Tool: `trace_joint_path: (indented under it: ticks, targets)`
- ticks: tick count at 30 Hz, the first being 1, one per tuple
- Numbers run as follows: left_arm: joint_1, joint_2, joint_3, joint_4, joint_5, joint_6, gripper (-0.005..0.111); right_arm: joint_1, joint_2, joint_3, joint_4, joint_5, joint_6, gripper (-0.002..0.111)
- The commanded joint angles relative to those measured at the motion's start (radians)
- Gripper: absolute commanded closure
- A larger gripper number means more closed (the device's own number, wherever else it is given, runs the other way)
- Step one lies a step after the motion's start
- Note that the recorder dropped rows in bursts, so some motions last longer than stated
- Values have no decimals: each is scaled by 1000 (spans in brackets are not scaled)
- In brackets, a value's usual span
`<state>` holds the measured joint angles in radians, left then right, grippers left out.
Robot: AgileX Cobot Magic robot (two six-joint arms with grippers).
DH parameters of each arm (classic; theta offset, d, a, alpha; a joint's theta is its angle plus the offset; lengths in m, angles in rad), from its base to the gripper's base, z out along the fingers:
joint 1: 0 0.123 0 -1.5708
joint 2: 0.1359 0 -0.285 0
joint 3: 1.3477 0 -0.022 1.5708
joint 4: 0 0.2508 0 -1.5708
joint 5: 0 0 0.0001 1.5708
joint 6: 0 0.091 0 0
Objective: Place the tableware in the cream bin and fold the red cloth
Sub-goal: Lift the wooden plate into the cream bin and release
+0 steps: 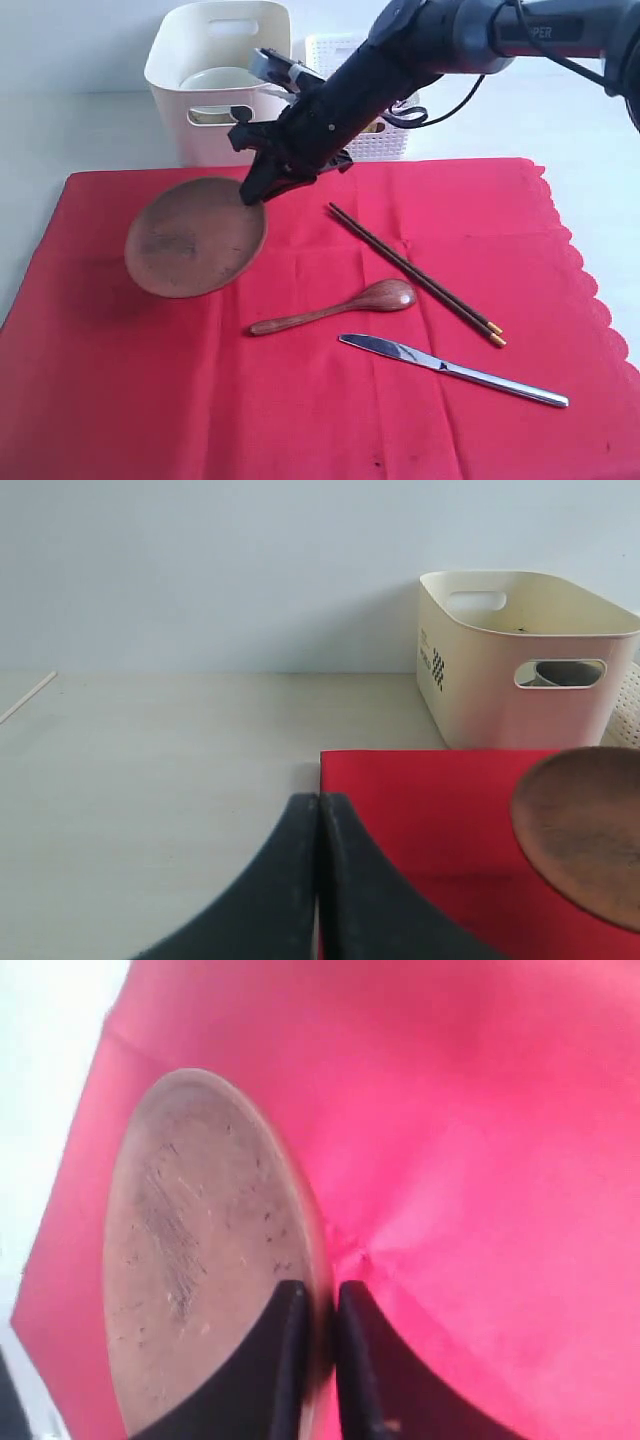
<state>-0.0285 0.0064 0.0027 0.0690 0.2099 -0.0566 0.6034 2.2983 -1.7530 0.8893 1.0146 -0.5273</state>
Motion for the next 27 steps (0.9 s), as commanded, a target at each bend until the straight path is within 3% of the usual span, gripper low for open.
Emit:
trace_joint_path:
  ticks: [1,8,12,27]
  targets:
    - [-4,-6,-3,-2,-3,1,106,-22,-14,-47,116,80,5,108]
    - [-4,-6,-3,-2,-3,1,106,-59,-16,-134,226,123,5,108]
    - [-4,-6,-3,-2,-3,1,106,-67,-16,-167,264,56,5,108]
    - [-4,-6,-3,-2,-3,1,106,-67,-16,-170,446,-525,5,108]
